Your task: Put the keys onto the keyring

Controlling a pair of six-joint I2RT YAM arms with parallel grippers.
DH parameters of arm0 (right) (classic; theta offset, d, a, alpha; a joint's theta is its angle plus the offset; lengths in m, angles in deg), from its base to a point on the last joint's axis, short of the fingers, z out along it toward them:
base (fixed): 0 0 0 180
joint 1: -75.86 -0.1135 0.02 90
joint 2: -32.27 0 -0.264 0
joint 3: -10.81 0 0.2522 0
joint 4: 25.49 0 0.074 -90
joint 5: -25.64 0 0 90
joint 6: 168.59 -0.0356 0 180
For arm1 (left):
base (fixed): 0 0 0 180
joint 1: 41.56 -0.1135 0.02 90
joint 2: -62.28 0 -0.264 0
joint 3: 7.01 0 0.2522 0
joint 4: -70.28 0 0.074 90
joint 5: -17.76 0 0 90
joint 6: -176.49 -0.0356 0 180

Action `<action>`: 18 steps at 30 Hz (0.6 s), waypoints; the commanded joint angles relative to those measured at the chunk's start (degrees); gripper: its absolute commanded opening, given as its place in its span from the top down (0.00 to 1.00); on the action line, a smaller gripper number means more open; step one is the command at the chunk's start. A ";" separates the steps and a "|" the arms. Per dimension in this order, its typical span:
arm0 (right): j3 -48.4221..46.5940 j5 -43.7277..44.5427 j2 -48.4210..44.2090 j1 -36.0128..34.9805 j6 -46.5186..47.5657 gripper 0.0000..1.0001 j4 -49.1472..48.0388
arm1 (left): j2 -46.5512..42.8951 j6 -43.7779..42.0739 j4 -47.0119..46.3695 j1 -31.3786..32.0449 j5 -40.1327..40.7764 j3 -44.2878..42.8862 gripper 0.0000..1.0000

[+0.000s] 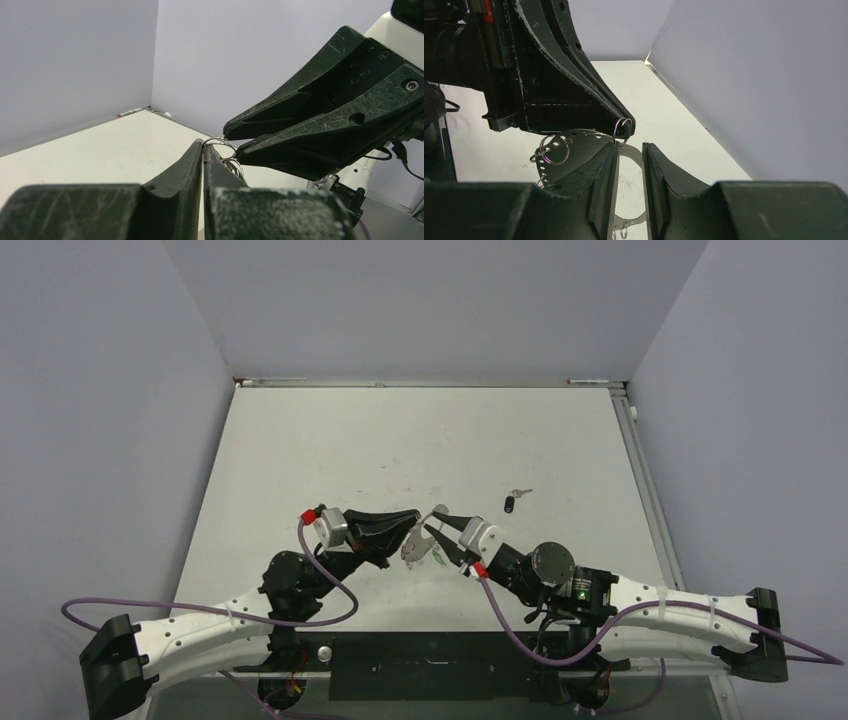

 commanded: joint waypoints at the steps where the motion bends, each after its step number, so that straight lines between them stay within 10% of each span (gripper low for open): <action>1: -2.48 1.85 1.23 -0.67 0.18 0.75 -3.57 | 0.14 2.75 -0.86 -0.04 1.21 -1.84 1.00; 18: -1.85 3.51 1.09 -1.03 0.36 0.75 -2.24 | 0.68 4.86 0.73 0.04 3.81 -2.59 1.00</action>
